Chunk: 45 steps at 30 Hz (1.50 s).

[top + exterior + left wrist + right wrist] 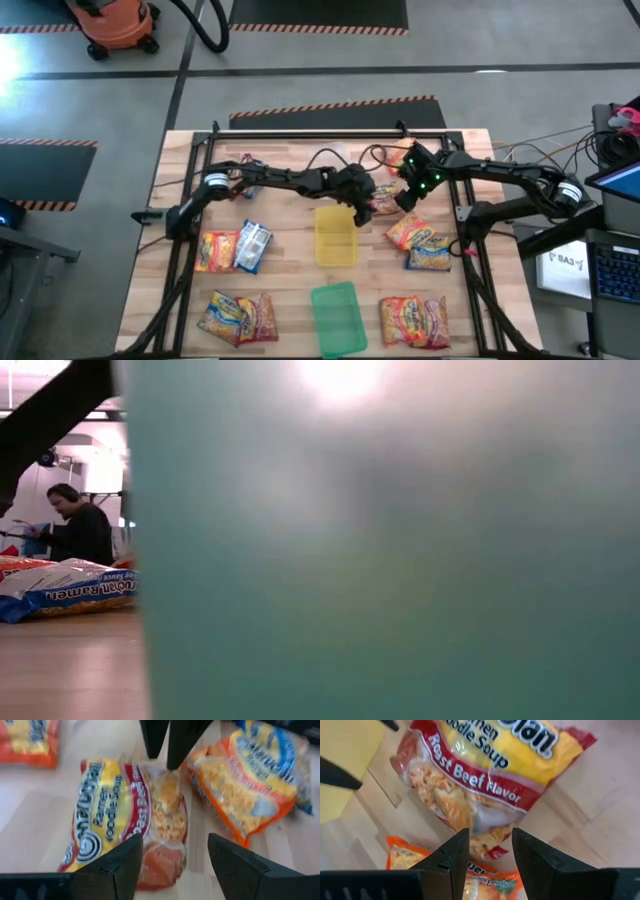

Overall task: Sort Maruchan noodles
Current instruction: Put the red noodle pack into the transparent bin

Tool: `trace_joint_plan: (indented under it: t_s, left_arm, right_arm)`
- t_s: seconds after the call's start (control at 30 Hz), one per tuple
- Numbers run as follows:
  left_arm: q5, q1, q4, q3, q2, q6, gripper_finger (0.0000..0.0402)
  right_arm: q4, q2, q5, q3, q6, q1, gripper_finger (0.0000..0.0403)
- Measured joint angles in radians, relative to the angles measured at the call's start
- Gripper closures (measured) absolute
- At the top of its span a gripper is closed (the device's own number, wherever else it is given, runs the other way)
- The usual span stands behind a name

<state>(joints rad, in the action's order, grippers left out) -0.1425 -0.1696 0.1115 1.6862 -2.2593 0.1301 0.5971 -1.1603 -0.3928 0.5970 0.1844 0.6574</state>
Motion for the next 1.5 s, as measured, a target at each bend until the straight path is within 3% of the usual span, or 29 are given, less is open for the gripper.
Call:
trace_joint_plan:
  t_s: [0.27, 0.53, 0.83, 1.03, 1.13, 1.23, 1.5]
  left_arm:
    - [0.001, 0.0, 0.111, 0.152, -0.08, -0.04, 0.0194]
    - [0.002, -0.002, 0.142, 0.151, -0.11, -0.019, 0.0194]
    - [0.002, -0.001, 0.168, 0.15, -0.114, -0.019, 0.0194]
    - [0.003, 0.006, 0.186, 0.15, -0.113, -0.035, 0.0194]
    - [0.004, 0.016, 0.189, 0.149, -0.113, -0.043, 0.0194]
    - [0.003, 0.023, 0.196, 0.149, -0.113, -0.063, 0.0194]
    - [0.002, 0.026, 0.205, 0.148, -0.113, -0.096, 0.0194]
  right_arm:
    - [-0.012, 0.004, 0.0, -0.024, -0.003, -0.001, 0.0264]
    - [-0.012, 0.025, 0.008, -0.014, -0.012, 0.002, 0.0264]
    - [-0.019, 0.026, 0.164, 0.021, -0.01, 0.002, 0.0264]
    - [-0.039, 0.024, 0.184, 0.055, -0.01, 0.033, 0.0264]
    - [-0.041, 0.013, 0.159, 0.064, -0.013, 0.07, 0.0264]
    - [-0.064, -0.012, 0.064, 0.064, -0.009, 0.116, 0.0259]
    - [-0.09, -0.119, -0.056, 0.063, -0.011, 0.17, 0.0215]
